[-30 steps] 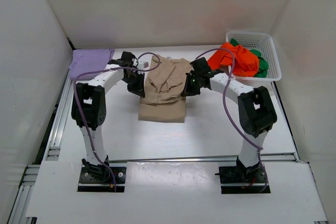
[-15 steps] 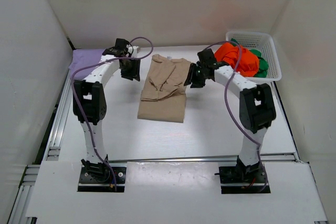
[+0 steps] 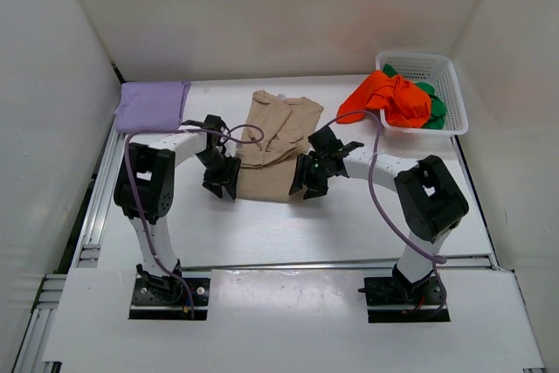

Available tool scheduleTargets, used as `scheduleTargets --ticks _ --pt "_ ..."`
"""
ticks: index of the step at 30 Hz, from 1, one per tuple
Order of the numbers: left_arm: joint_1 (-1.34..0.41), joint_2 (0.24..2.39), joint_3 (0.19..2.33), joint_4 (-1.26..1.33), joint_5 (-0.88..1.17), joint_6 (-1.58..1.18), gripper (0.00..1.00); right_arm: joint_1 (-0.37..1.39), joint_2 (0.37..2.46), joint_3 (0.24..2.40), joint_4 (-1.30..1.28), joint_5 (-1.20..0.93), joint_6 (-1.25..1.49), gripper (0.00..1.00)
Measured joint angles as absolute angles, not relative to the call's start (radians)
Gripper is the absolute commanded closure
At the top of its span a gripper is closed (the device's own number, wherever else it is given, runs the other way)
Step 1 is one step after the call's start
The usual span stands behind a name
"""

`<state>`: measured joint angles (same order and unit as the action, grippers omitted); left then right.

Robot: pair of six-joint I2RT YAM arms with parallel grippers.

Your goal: Fold and stack the t-shirts

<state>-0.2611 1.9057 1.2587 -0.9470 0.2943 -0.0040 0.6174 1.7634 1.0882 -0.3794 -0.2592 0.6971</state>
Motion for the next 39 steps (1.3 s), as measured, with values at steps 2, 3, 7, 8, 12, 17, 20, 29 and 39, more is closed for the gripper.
scheduleTargets --ticks 2,3,7,8,12,17,20,29,39 --pt "-0.269 1.908 1.261 -0.936 0.312 -0.004 0.4 0.623 1.766 1.065 -0.336 -0.265 0.725 0.43" --pt "-0.269 1.908 1.263 -0.929 0.32 -0.004 0.4 0.623 1.767 1.054 -0.322 -0.265 0.735 0.43" --pt "-0.267 1.914 1.272 -0.908 0.346 -0.004 0.4 0.622 1.783 1.031 -0.296 -0.266 0.773 0.43" --pt "-0.266 1.919 1.276 -0.905 0.35 -0.004 0.4 0.622 1.784 1.03 -0.295 -0.262 0.78 0.43" --pt "-0.265 1.927 1.28 -0.898 0.356 -0.005 0.4 0.622 1.778 1.023 -0.295 -0.243 0.804 0.42" --pt "-0.265 1.926 1.28 -0.897 0.357 -0.005 0.4 0.62 1.754 1.001 -0.298 -0.22 0.818 0.39" --pt "-0.265 1.944 1.303 -0.899 0.357 -0.006 0.53 0.612 1.759 1.003 -0.298 -0.227 0.834 0.39" --pt "-0.267 1.983 1.325 -0.915 0.395 -0.007 0.9 0.596 1.796 0.999 -0.287 -0.268 0.858 1.0" --pt "-0.307 1.745 1.286 -1.105 0.357 -0.009 0.9 0.635 1.469 0.87 -0.373 -0.305 0.789 1.0"
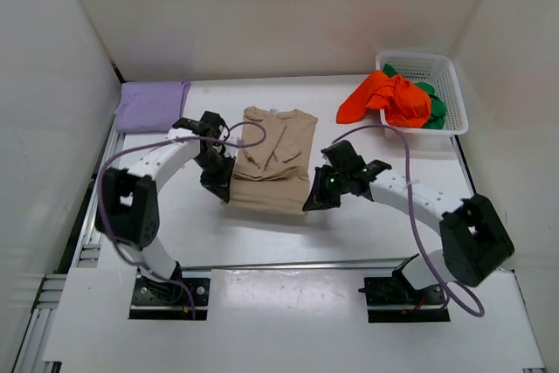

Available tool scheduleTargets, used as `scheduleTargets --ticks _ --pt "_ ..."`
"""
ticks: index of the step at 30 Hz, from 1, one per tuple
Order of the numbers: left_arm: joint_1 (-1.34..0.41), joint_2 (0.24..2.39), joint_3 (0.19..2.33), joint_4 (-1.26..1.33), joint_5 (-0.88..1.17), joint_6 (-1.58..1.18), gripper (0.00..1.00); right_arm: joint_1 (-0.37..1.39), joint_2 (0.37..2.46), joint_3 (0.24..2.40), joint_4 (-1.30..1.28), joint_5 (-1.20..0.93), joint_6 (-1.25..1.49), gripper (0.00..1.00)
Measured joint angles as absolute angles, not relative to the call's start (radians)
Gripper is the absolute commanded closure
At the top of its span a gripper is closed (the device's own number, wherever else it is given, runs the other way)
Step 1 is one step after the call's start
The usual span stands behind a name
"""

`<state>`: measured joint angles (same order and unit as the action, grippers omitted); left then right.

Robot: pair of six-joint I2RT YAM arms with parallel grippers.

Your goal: Fold and stack the t-shirts

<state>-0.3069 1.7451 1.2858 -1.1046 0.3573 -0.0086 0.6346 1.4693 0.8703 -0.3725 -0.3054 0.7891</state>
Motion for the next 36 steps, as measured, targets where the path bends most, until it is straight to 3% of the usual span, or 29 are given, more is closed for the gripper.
scheduleTargets --ticks 2,4,7,15,18,23,25,26,36 --pt "-0.351 1.637 1.216 -1.131 0.307 -0.008 0.84 0.673 1.394 0.836 -0.39 -0.304 0.773 1.0" --pt "-0.393 1.571 1.158 -1.158 0.281 -0.005 0.65 0.713 1.347 0.78 -0.398 -0.302 0.768 1.0" --pt "-0.447 1.557 1.102 -1.186 0.237 -0.002 0.49 0.753 1.337 0.702 -0.427 -0.29 0.759 1.0" --pt "-0.551 1.542 1.063 -1.187 -0.006 -0.006 0.47 0.802 1.377 0.654 -0.449 -0.253 0.752 1.0" --pt "-0.724 1.496 1.112 -1.177 -0.072 -0.004 0.46 0.821 1.382 0.628 -0.41 -0.247 0.76 1.0" --pt "-1.005 1.513 1.202 -1.026 -0.16 0.001 0.35 0.818 1.37 0.569 -0.347 -0.262 0.809 1.0" --pt "-1.055 1.538 1.189 -0.922 -0.227 0.002 0.27 0.819 1.361 0.554 -0.325 -0.266 0.828 1.0" --pt "-1.059 1.559 1.182 -0.881 -0.253 0.003 0.0 0.819 1.355 0.546 -0.316 -0.267 0.836 1.0" --pt "-1.054 1.729 1.18 -0.675 -0.319 0.001 0.0 0.819 1.337 0.519 -0.279 -0.271 0.886 1.0"
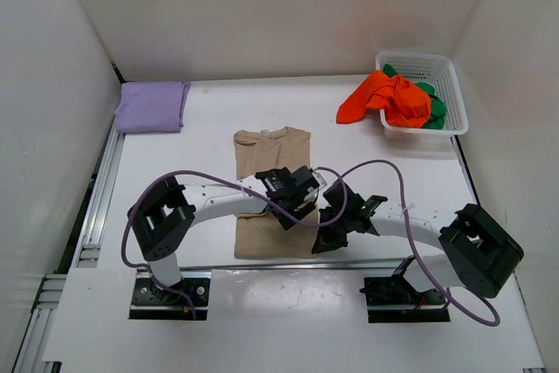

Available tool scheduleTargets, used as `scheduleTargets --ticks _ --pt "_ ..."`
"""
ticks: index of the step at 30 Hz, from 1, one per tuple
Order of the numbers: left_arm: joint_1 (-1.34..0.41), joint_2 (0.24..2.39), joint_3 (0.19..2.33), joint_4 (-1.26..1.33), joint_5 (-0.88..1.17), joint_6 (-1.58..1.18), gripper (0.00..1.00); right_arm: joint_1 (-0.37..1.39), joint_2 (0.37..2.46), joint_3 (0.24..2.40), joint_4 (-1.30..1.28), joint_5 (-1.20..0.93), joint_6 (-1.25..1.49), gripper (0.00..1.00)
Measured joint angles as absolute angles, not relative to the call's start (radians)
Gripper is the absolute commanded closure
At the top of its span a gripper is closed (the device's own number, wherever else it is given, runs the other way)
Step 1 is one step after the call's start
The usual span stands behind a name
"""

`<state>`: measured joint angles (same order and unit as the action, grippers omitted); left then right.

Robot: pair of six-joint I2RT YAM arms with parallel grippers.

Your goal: Fold and stack the t-shirts

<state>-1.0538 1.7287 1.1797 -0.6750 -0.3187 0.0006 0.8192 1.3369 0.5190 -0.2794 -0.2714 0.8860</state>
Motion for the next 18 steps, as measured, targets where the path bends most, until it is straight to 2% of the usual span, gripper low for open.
scheduleTargets --ticks 10,18 --pt "-0.988 1.815 1.19 -0.621 -0.437 0.001 0.0 0.82 1.315 0.499 -0.262 -0.265 0.891 1.0" --pt "-0.872 1.834 1.315 -0.627 -0.524 0.001 0.0 0.82 1.304 0.493 -0.258 -0.258 0.891 1.0"
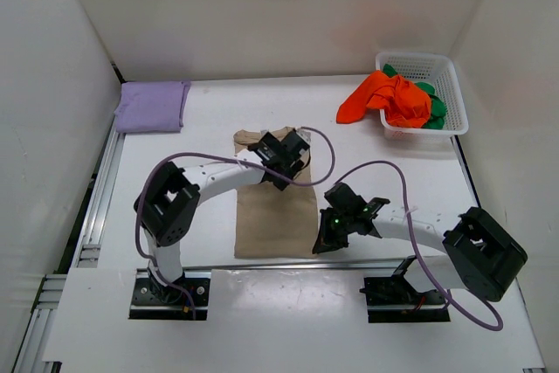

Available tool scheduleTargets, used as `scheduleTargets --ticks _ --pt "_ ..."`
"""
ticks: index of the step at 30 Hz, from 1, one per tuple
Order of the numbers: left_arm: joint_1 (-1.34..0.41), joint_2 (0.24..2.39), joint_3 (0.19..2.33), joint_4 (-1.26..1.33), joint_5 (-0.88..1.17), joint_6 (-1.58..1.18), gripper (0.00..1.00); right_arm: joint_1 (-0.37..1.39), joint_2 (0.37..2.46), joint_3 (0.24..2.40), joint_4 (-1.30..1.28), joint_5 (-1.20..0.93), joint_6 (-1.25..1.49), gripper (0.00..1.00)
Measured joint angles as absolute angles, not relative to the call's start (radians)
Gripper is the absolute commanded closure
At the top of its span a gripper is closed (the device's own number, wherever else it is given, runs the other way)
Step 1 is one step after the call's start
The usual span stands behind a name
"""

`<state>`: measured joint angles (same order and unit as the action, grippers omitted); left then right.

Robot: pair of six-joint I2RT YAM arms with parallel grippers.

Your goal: Fold and stack the t-shirts

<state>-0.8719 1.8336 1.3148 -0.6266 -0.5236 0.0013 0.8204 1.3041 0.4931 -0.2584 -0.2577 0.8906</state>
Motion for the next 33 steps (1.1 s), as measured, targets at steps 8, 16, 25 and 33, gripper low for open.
scheduleTargets --ticks 8,16,25,33 --pt "-0.732 1.818 1.399 -0.615 -0.548 0.001 0.0 0.82 1.304 0.493 -0.258 -0.258 0.889 0.79" --pt "-0.724 1.432 1.376 -0.905 -0.235 0.002 0.0 0.827 1.255 0.514 -0.283 -0.238 0.884 0.33" --pt "-0.641 0.932 1.29 -0.86 -0.063 0.0 0.15 0.833 1.158 0.495 -0.371 -0.133 0.889 0.29" --pt "-0.551 1.178 0.797 -0.804 0.195 0.0 0.15 0.895 1.156 0.494 -0.371 -0.111 0.957 0.3"
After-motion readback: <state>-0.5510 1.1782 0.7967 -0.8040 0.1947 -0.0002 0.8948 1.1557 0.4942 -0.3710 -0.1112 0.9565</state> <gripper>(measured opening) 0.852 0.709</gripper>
